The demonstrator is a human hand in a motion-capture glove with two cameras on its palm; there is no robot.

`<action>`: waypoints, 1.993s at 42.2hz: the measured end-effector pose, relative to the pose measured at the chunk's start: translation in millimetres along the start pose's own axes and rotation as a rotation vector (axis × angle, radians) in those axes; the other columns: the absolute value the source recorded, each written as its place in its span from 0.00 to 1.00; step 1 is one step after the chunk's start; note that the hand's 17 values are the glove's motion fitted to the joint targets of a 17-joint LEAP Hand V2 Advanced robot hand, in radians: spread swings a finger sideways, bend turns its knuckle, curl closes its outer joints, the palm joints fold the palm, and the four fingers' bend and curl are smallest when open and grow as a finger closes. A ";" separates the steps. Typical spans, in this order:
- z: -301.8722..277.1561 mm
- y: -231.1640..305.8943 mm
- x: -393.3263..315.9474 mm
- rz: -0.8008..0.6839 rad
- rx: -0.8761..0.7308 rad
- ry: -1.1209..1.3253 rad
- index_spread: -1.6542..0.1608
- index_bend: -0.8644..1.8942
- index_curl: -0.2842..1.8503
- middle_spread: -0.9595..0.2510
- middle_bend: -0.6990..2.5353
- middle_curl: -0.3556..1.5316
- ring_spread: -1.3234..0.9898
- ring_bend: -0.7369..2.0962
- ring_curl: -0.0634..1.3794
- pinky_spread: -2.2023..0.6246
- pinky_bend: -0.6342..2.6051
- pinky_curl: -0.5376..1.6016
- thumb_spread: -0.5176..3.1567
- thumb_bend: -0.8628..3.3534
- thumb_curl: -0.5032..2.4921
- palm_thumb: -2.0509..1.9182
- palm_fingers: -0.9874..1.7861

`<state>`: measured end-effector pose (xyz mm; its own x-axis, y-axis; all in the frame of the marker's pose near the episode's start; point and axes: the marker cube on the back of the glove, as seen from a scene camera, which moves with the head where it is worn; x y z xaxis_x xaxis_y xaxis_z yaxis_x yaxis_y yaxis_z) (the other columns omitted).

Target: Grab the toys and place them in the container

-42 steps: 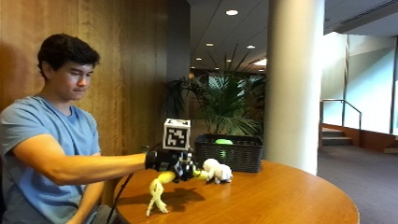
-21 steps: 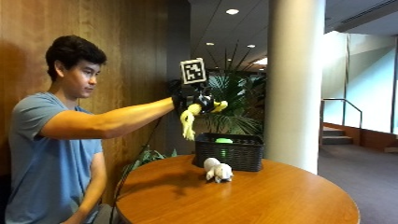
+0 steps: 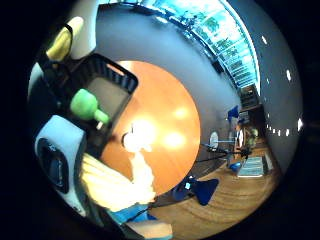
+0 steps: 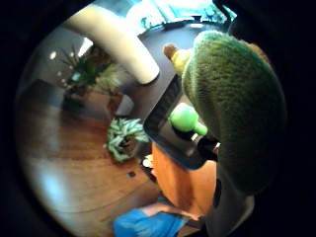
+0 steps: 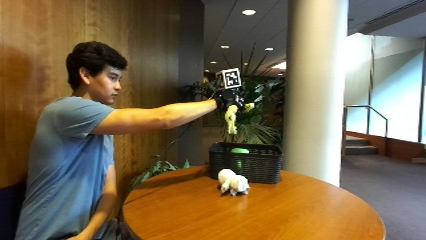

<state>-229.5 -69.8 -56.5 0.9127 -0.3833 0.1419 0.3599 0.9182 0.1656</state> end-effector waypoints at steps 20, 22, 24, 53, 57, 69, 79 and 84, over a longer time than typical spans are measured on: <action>89.3 -21.8 -58.2 -0.018 -0.218 -0.160 0.74 0.29 0.15 0.43 0.39 0.67 0.40 0.75 0.44 0.65 0.66 0.47 0.43 0.17 0.40 0.54 0.46; 89.3 -23.3 -57.9 -0.012 -0.204 -0.172 0.75 0.30 0.15 0.46 0.38 0.67 0.41 0.75 0.45 0.65 0.67 0.48 0.43 0.18 0.38 0.52 0.44; 88.7 -26.1 -51.5 0.055 -0.181 -0.150 0.75 0.33 0.15 0.51 0.37 0.65 0.42 0.73 0.42 0.67 0.66 0.47 0.42 0.17 0.37 0.50 0.37; 52.4 30.0 57.4 0.089 -0.222 0.098 0.75 0.36 0.21 0.86 0.27 0.53 0.56 0.60 0.31 0.77 0.66 0.43 0.41 0.19 0.27 0.50 0.31; 59.2 46.1 86.6 0.100 -0.238 0.082 0.75 0.36 0.22 0.88 0.27 0.51 0.57 0.58 0.29 0.78 0.66 0.43 0.41 0.19 0.27 0.50 0.31; 129.0 84.6 133.9 0.104 -0.385 0.095 0.75 0.36 0.23 0.89 0.26 0.46 0.59 0.53 0.26 0.78 0.65 0.42 0.41 0.19 0.26 0.50 0.30; 197.3 104.9 133.1 0.150 -0.502 0.003 0.75 0.35 0.22 0.87 0.26 0.43 0.60 0.50 0.24 0.78 0.66 0.42 0.42 0.19 0.26 0.51 0.29; 228.4 118.3 133.7 0.126 -0.567 -0.010 0.75 0.35 0.22 0.87 0.26 0.41 0.60 0.50 0.23 0.78 0.65 0.42 0.42 0.20 0.26 0.51 0.29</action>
<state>-109.2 -35.3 205.0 0.9544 -0.2655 0.1366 0.2984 0.8659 -0.4015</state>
